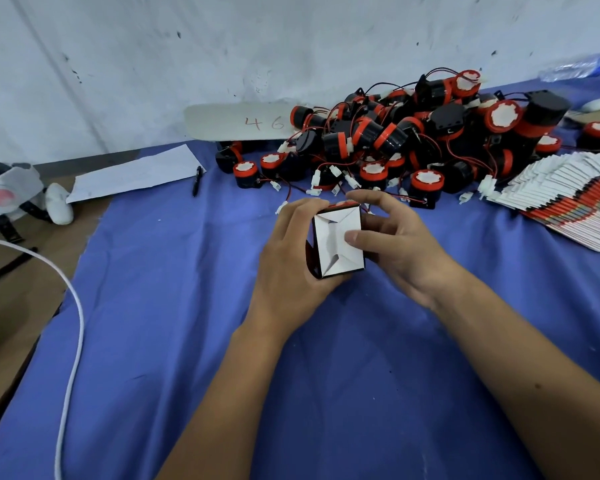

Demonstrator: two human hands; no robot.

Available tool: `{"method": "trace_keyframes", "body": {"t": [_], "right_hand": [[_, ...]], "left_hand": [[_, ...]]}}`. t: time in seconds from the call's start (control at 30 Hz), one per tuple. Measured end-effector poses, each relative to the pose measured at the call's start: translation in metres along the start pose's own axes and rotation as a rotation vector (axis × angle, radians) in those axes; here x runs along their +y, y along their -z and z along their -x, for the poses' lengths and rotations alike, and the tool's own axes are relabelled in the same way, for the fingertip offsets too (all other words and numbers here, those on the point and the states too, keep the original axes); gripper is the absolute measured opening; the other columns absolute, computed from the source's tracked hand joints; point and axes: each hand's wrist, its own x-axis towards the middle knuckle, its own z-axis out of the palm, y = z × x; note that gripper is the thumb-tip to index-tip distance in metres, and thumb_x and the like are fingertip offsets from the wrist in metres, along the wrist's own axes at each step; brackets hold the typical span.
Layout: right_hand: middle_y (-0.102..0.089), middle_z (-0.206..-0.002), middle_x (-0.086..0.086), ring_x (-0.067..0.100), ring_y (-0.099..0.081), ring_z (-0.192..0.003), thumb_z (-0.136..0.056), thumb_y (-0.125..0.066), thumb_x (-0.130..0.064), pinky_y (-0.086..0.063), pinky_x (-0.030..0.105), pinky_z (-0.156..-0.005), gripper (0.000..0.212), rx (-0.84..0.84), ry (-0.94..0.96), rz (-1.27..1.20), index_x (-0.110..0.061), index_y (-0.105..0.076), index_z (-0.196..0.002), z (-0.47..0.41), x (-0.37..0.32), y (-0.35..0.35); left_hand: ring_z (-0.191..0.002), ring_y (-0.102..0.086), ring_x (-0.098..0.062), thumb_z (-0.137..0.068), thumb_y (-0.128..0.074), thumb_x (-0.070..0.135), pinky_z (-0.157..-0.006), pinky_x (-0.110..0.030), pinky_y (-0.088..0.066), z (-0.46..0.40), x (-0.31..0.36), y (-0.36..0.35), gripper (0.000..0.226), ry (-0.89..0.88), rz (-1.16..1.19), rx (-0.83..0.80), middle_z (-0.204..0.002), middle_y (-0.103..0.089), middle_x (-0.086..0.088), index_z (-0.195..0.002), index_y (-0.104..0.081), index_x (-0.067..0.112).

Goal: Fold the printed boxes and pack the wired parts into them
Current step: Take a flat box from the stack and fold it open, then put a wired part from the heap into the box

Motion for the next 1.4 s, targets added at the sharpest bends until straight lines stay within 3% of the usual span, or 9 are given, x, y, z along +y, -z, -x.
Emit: {"method": "trace_keyframes", "body": {"t": [0.27, 0.5, 0.73, 0.8, 0.9, 1.0, 1.1, 1.23, 1.4], "right_hand": [[-0.076, -0.101, 0.009, 0.027, -0.071, -0.090, -0.080, -0.064, -0.001, -0.059, 0.044, -0.075, 0.042, 0.169, 0.030, 0.238, -0.019, -0.061, -0.117, 0.001, 0.003, -0.009], [-0.076, -0.104, 0.014, 0.028, -0.073, -0.093, -0.080, -0.072, -0.001, -0.057, 0.031, -0.074, 0.051, -0.054, -0.022, 0.010, -0.009, -0.055, -0.127, 0.000, 0.000, 0.003], [-0.074, -0.101, 0.017, 0.032, -0.072, -0.096, -0.078, -0.076, -0.003, -0.058, 0.038, -0.081, 0.060, -0.143, 0.017, 0.046, -0.016, -0.056, -0.133, 0.004, -0.008, 0.002], [-0.075, -0.102, 0.009, 0.028, -0.072, -0.092, -0.079, -0.079, -0.004, -0.060, 0.038, -0.080, 0.058, -0.031, 0.187, 0.324, -0.021, -0.057, -0.130, 0.008, -0.008, -0.002], [-0.070, -0.117, -0.005, 0.019, -0.065, -0.099, -0.082, -0.073, -0.006, -0.052, 0.031, -0.080, 0.061, 0.085, 0.509, 1.168, -0.029, -0.052, -0.136, 0.012, -0.006, -0.007], [-0.070, -0.115, -0.001, 0.029, -0.061, -0.092, -0.083, -0.061, -0.007, -0.047, 0.034, -0.076, 0.073, -0.038, 0.428, 1.508, -0.030, -0.035, -0.148, 0.012, -0.006, -0.020], [-0.068, -0.085, 0.001, 0.029, -0.060, -0.069, -0.086, -0.056, -0.018, -0.049, 0.041, -0.067, 0.059, -0.177, 0.460, 1.652, -0.014, -0.037, -0.142, 0.014, 0.002, -0.032], [-0.069, -0.088, 0.001, 0.025, -0.060, -0.074, -0.085, -0.051, -0.011, -0.049, 0.040, -0.064, 0.062, -0.190, 0.459, 1.425, -0.019, -0.039, -0.145, 0.017, 0.000, -0.027], [-0.073, -0.107, 0.005, 0.019, -0.069, -0.098, -0.086, -0.048, 0.005, -0.057, 0.038, -0.084, 0.058, 0.079, 0.585, 0.985, -0.013, -0.057, -0.140, 0.016, -0.002, -0.022]], "left_hand": [[-0.114, -0.047, 0.014, -0.076, -0.088, 0.038, -0.084, -0.004, -0.041, 0.000, 0.007, -0.005, 0.071, -0.025, -0.017, -0.016, -0.134, -0.048, 0.013, -0.135, -0.049, 0.028], [-0.105, -0.053, -0.002, -0.071, -0.093, 0.034, -0.084, -0.005, -0.038, 0.000, 0.003, 0.000, 0.078, 0.003, 0.041, -0.009, -0.128, -0.052, 0.011, -0.134, -0.047, 0.028], [-0.115, -0.056, -0.002, -0.070, -0.093, 0.032, -0.081, -0.009, -0.046, -0.001, -0.005, 0.000, 0.085, 0.056, 0.114, -0.049, -0.134, -0.052, 0.015, -0.138, -0.042, 0.037], [-0.128, -0.053, -0.009, -0.069, -0.095, 0.029, -0.084, -0.021, -0.054, -0.001, -0.011, 0.000, 0.088, 0.077, 0.116, -0.105, -0.147, -0.041, 0.012, -0.140, -0.043, 0.040], [-0.131, -0.053, -0.011, -0.074, -0.085, 0.041, -0.094, -0.025, -0.055, 0.001, -0.012, 0.001, 0.075, 0.221, 0.229, -0.194, -0.154, -0.039, 0.009, -0.140, -0.050, 0.038], [-0.121, -0.061, -0.004, -0.089, -0.063, 0.042, -0.093, -0.018, -0.051, 0.000, -0.007, -0.005, 0.042, 0.342, 0.534, -0.149, -0.129, -0.066, 0.011, -0.129, -0.062, 0.028], [-0.096, -0.065, 0.002, -0.089, -0.055, 0.053, -0.084, -0.014, -0.049, 0.000, -0.003, -0.010, 0.038, 0.413, 0.589, -0.095, -0.098, -0.072, 0.019, -0.111, -0.066, 0.023], [-0.091, -0.068, 0.003, -0.087, -0.055, 0.062, -0.075, -0.012, -0.051, 0.001, -0.005, -0.010, 0.036, 0.426, 0.488, -0.047, -0.095, -0.072, 0.020, -0.108, -0.061, 0.033], [-0.096, -0.070, -0.002, -0.092, -0.068, 0.037, -0.078, -0.017, -0.056, 0.003, -0.012, -0.012, 0.031, 0.380, 0.235, -0.036, -0.104, -0.071, 0.016, -0.119, -0.055, 0.033]]}}
